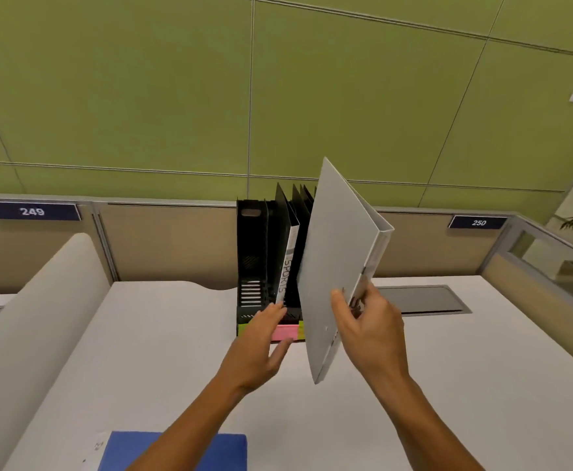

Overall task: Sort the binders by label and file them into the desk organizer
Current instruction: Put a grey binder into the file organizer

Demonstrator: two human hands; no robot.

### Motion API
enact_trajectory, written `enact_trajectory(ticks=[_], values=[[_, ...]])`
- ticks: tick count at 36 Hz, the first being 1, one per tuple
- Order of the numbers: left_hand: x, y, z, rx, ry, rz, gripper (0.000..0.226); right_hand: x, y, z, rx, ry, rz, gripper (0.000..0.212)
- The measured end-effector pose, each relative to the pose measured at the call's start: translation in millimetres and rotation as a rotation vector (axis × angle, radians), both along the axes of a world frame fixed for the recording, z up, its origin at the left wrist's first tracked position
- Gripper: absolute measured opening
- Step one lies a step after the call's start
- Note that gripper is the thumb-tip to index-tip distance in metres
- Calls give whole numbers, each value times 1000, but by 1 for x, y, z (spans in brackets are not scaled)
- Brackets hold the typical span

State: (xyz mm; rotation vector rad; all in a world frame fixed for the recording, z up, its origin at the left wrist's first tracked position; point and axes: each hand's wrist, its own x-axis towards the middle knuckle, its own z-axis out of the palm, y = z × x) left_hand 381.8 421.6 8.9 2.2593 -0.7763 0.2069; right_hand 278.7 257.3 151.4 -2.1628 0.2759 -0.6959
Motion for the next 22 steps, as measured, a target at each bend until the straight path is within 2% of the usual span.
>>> enact_trajectory(ticks=[2, 6, 11, 14, 18, 22], values=[[24, 1, -8, 97, 43, 57, 69, 14, 1, 4, 5, -7, -3, 15], [70, 3, -24, 408, 141, 191, 79, 42, 3, 4, 2, -10, -6, 14], [99, 3, -49, 629, 125, 181, 85, 80, 2, -3, 54, -7, 0, 19], [103, 2, -63, 681, 95, 158, 86, 104, 2, -8, 122, -16, -7, 20], [100, 1, -79, 637, 41, 207, 89, 133, 4, -18, 177, -32, -12, 8], [101, 1, -88, 610, 38, 214, 95, 156, 8, -31, 165, -58, -31, 5]])
